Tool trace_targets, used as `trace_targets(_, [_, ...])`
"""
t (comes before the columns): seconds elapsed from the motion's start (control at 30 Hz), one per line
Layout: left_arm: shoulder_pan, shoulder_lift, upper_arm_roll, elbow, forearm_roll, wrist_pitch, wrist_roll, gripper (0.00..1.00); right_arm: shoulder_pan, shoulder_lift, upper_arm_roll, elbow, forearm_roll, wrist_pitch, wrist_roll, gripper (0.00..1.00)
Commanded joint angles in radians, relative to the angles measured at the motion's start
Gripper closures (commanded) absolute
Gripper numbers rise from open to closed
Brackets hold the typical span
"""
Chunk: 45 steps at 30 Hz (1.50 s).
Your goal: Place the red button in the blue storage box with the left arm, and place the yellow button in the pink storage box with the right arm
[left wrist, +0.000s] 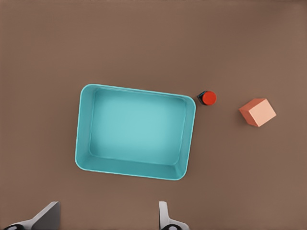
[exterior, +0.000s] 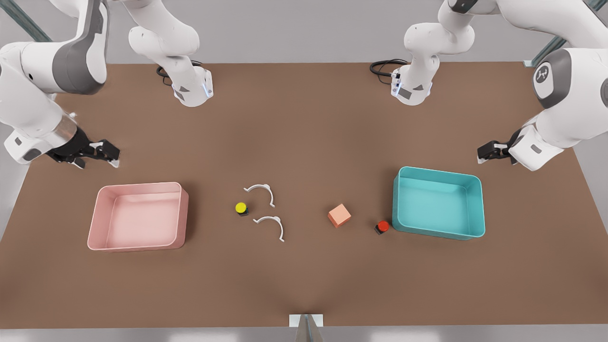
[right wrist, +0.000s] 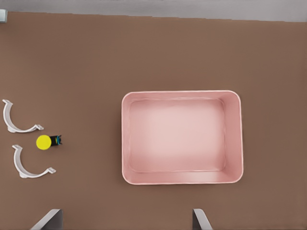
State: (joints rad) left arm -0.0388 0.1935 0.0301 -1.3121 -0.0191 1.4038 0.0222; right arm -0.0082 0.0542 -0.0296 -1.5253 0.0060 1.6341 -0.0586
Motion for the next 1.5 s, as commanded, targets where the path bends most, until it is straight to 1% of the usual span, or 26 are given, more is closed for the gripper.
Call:
trace_targets(0.0, [-0.001, 0.003, -0.001, 0.001, 0.001, 0.018, 0.016, 0.0, 0.005, 0.001, 0.001, 0.001, 0.003, 0.023, -0.046, 0.0])
trace_targets(0.1, [-0.073, 0.047, -0.019, 0.002, -0.001, 0.023, 0.031, 0.0, 0.005, 0.01, 0.001, -0.001, 0.002, 0.006, -0.046, 0.0])
trace_targets(0.13, [-0.122, 0.087, -0.032, 0.002, -0.002, 0.067, 0.093, 0.0, 0.007, 0.032, 0.002, -0.001, 0.003, 0.001, -0.047, 0.0])
trace_targets(0.17, [-0.121, 0.122, -0.045, 0.002, -0.01, 0.141, 0.212, 0.0, 0.011, 0.044, 0.004, -0.001, 0.003, -0.005, -0.047, 0.0])
trace_targets(0.2, [-0.124, 0.149, -0.047, -0.003, -0.015, 0.237, 0.424, 0.0, 0.005, 0.046, 0.002, -0.007, 0.008, -0.036, -0.052, 0.0])
trace_targets(0.23, [-0.139, 0.204, -0.045, -0.003, -0.005, 0.294, 0.577, 0.0, 0.005, 0.068, 0.002, -0.009, 0.008, -0.068, -0.056, 0.0])
trace_targets(0.27, [-0.167, 0.227, -0.045, -0.007, 0.007, 0.345, 0.653, 0.0, 0.01, 0.098, 0.007, -0.003, 0.008, -0.071, -0.055, 0.0])
trace_targets(0.3, [-0.173, 0.285, -0.045, -0.009, -0.015, 0.377, 0.676, 0.0, 0.022, 0.128, 0.011, -0.007, 0.009, -0.071, -0.056, 0.0])
trace_targets(0.4, [-0.217, 0.336, -0.053, -0.029, -0.01, 0.488, 0.746, 0.0, 0.027, 0.196, 0.031, -0.004, 0.011, -0.099, -0.029, 0.0])
trace_targets(0.47, [-0.231, 0.377, -0.053, -0.041, 0.005, 0.552, 0.8, 0.0, 0.033, 0.265, 0.083, 0.002, 0.049, -0.085, 0.01, 0.0])
trace_targets(0.53, [-0.234, 0.377, -0.052, -0.151, 0.025, 0.728, 0.84, 0.0, 0.034, 0.329, 0.134, 0.005, 0.049, -0.01, 0.043, 0.0])
trace_targets(0.57, [-0.234, 0.392, -0.052, -0.151, 0.028, 0.762, 0.843, 0.0, 0.034, 0.355, 0.145, 0.005, 0.049, 0.024, 0.056, 0.0])
trace_targets(0.63, [-0.234, 0.415, -0.052, -0.154, 0.028, 0.788, 0.841, 0.0, 0.048, 0.383, 0.157, 0.005, 0.049, 0.089, 0.088, 0.0])
trace_targets(0.67, [-0.236, 0.437, -0.052, -0.162, 0.028, 0.834, 0.841, 0.0, 0.071, 0.392, 0.163, 0.007, 0.049, 0.128, 0.163, 0.0])
trace_targets(0.73, [-0.243, 0.474, -0.052, -0.167, 0.025, 0.859, 0.832, 0.0, 0.06, 0.433, 0.149, 0.016, 0.045, 0.208, 0.163, 0.0])
trace_targets(0.8, [-0.253, 0.489, -0.052, -0.231, 0.024, 0.946, 0.831, 0.0, 0.048, 0.496, 0.148, 0.014, 0.045, 0.325, 0.164, 0.0])
trace_targets(0.87, [-0.26, 0.503, -0.052, -0.233, 0.024, 0.957, 0.806, 0.0, 0.053, 0.516, 0.151, 0.008, 0.045, 0.38, 0.168, 0.0])
trace_targets(0.93, [-0.268, 0.508, -0.052, -0.26, 0.022, 0.962, 0.799, 0.0, 0.062, 0.55, 0.158, 0.008, 0.049, 0.414, 0.171, 0.0])
trace_targets(1.07, [-0.27, 0.541, -0.052, -0.268, 0.018, 0.977, 0.786, 0.0, 0.178, 0.555, 0.163, -0.009, 0.043, 0.434, 0.289, 0.0])
trace_targets(1.13, [-0.27, 0.561, -0.052, -0.268, 0.018, 0.98, 0.779, 0.0, 0.24, 0.558, 0.16, -0.006, 0.042, 0.446, 0.391, 0.0])
trace_targets(1.23, [-0.268, 0.58, -0.052, -0.268, 0.021, 0.998, 0.78, 0.01, 0.286, 0.582, 0.159, 0.001, 0.002, 0.478, 0.507, 0.0])
trace_targets(1.27, [-0.27, 0.58, -0.052, -0.268, 0.022, 0.998, 0.782, 0.2, 0.29, 0.601, 0.152, 0.004, 0.002, 0.51, 0.542, 0.0])
trace_targets(1.3, [-0.271, 0.578, -0.052, -0.266, 0.022, 0.998, 0.782, 0.31, 0.289, 0.618, 0.152, 0.004, 0.002, 0.532, 0.559, 0.0])
trace_targets(1.37, [-0.27, 0.578, -0.052, -0.266, 0.022, 0.998, 0.783, 0.41, 0.3, 0.644, 0.151, 0.004, 0.002, 0.575, 0.58, 0.0])
trace_targets(1.43, [-0.273, 0.578, -0.052, -0.265, 0.022, 0.998, 0.779, 0.47, 0.301, 0.664, 0.151, 0.002, -0.023, 0.598, 0.626, 0.0])
trace_targets(1.47, [-0.274, 0.577, -0.052, -0.265, 0.024, 0.997, 0.765, 0.49, 0.303, 0.667, 0.151, 0.002, -0.024, 0.598, 0.651, 0.0])
